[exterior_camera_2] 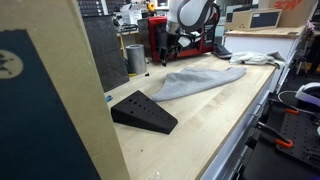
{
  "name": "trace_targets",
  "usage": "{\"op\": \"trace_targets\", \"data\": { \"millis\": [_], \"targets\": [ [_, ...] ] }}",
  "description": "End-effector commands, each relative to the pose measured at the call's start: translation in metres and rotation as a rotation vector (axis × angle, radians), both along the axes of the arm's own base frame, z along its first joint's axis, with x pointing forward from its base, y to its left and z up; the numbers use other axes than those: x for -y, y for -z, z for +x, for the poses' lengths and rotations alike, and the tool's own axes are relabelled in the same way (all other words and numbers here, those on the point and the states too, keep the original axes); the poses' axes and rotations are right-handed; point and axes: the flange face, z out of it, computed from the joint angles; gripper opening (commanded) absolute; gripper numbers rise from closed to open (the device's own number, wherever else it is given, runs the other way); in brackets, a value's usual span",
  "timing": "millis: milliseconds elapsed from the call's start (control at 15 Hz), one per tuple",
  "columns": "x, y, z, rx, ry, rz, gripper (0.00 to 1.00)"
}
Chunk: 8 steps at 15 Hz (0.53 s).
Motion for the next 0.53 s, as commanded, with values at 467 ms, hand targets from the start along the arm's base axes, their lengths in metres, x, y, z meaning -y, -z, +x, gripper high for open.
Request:
{"op": "trace_targets", "data": {
  "millis": [467],
  "targets": [
    [-0.012,0.032,0.011,0.006,0.226,0.055,1.0]
  ]
}}
